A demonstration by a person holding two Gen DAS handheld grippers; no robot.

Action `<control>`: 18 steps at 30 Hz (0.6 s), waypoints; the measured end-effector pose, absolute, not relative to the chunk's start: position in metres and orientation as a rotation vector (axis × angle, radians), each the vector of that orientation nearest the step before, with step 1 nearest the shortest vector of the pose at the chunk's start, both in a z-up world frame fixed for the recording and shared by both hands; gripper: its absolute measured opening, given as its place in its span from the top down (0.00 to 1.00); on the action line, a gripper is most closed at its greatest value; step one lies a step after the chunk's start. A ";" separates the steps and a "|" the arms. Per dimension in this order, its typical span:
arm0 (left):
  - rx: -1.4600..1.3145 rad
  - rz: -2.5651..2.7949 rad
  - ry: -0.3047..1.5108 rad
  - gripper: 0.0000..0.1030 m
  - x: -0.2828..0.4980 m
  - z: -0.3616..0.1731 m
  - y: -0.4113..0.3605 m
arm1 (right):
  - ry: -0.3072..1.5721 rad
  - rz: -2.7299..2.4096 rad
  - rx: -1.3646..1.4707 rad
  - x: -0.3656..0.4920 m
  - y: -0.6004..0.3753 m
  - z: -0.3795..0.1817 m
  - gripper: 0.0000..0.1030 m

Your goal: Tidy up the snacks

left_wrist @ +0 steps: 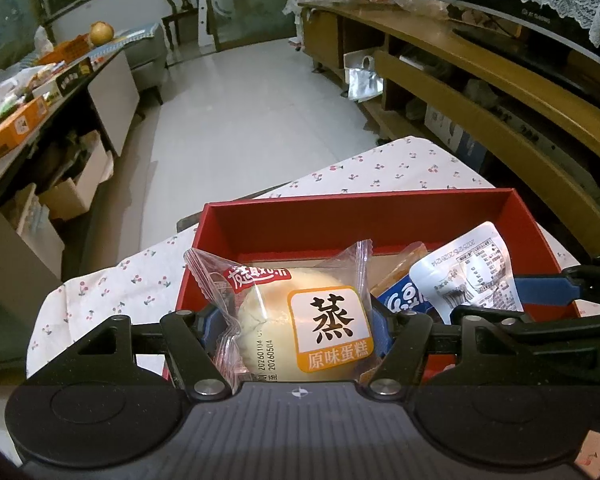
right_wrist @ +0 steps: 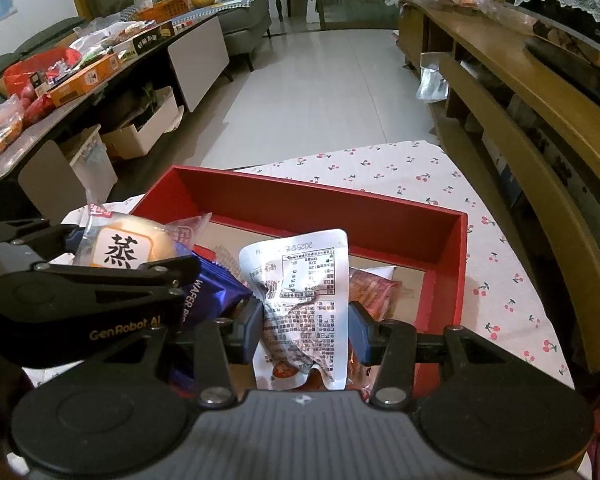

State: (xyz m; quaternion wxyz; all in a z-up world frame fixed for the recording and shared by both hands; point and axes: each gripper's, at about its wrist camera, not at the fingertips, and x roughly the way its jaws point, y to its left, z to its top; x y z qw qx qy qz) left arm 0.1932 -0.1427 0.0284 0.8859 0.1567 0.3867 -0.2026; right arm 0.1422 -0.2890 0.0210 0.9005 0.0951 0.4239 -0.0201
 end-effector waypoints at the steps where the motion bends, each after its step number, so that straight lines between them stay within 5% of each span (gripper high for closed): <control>1: 0.327 -0.419 0.806 0.30 0.194 0.028 -0.143 | 0.879 -0.042 0.194 0.143 -0.288 0.021 0.49; 18: 0.301 -0.396 0.848 0.28 0.203 0.014 -0.139 | 0.878 -0.061 0.128 0.153 -0.280 0.012 0.49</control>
